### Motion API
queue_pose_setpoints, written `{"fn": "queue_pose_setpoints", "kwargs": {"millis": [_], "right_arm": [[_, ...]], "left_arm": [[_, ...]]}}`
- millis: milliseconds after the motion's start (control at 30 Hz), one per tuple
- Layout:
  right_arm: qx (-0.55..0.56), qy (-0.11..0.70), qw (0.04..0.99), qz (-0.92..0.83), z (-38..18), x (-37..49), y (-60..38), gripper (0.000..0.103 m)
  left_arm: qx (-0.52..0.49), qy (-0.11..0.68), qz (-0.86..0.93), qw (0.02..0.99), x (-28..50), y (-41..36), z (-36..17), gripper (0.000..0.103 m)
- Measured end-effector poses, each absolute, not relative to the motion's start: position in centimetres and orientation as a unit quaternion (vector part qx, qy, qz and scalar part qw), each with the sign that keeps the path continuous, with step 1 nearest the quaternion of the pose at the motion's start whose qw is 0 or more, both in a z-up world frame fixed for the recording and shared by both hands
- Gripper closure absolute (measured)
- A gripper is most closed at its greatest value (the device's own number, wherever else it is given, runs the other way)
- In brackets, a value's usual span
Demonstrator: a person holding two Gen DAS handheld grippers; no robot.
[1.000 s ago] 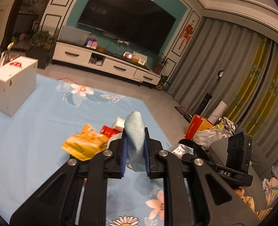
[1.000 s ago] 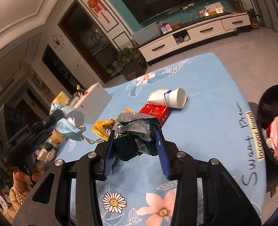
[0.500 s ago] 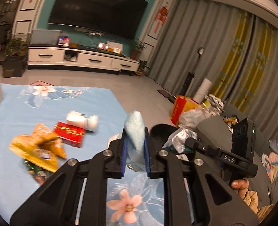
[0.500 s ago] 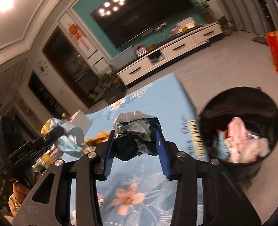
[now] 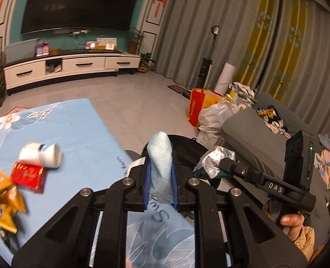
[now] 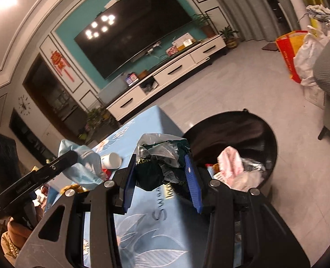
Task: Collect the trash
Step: 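Carry both items over the black bucket and open both tools to drop them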
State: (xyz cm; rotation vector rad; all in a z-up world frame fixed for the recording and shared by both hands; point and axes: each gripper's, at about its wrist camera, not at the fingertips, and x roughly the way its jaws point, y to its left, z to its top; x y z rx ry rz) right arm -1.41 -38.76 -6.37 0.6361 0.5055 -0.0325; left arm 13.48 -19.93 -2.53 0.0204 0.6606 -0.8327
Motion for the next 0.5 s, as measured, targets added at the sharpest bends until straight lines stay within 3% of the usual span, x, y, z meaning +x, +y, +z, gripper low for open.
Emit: {"fn": "queue_pose_setpoints", "kwargs": {"millis": [500], "right_arm": [[0.326,0.255,0.909,-0.054,-9.3,-0.4,-42.6,0.061]], "left_arm": [[0.058,0.346,-0.417,0.838,15.7,-29.0,-6.5,0.086]]}}
